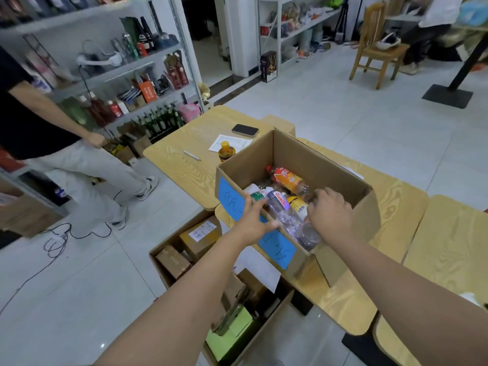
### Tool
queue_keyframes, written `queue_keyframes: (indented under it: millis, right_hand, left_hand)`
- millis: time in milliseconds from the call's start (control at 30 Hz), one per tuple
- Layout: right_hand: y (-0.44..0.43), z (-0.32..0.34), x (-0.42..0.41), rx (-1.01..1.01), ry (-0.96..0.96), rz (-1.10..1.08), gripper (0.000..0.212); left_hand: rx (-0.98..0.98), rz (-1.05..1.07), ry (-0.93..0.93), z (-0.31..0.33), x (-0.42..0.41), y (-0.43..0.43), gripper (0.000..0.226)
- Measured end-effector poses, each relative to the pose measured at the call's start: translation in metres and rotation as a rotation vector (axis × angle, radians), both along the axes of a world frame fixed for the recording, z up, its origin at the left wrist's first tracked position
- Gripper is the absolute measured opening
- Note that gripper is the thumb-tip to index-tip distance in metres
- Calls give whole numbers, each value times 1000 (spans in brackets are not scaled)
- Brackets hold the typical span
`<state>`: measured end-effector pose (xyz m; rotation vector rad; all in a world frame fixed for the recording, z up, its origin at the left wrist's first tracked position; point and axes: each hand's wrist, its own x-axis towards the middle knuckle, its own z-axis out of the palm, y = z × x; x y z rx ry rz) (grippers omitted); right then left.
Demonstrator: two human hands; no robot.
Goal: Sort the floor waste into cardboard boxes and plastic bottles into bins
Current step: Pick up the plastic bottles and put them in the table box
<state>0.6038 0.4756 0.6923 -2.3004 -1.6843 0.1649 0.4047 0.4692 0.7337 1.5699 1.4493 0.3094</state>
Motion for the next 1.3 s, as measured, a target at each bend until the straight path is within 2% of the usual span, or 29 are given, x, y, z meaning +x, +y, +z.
queue_keyframes:
  millis: [100,200,433,700,833,1067,1300]
  right_hand:
    - [4,21,-32,112,220,149,37]
    - [11,45,-82,180,374,300,44]
    - [12,53,-216,61,566,505,46]
    - [-56,23,-381,-178,560,828,51]
    - [-94,12,-447,-259,516,929,52]
    - [-164,-26,-557,-354,389,976,50]
    - [-252,-84,-650,-573,331,930,52]
  left_hand:
    - [87,235,-209,10,-23,0,52]
    - [124,407,-318,20,-54,0,48]
    - [169,714,-238,25,-168,-47,48]
    - [144,1087,-157,4,-325,-173,44]
    - [128,1195,-160,-10,-390,-226,44]
    - [55,1235,-184,-59,-500,-308,46]
    - [-73,1290,-223,-113,-608,-393,49]
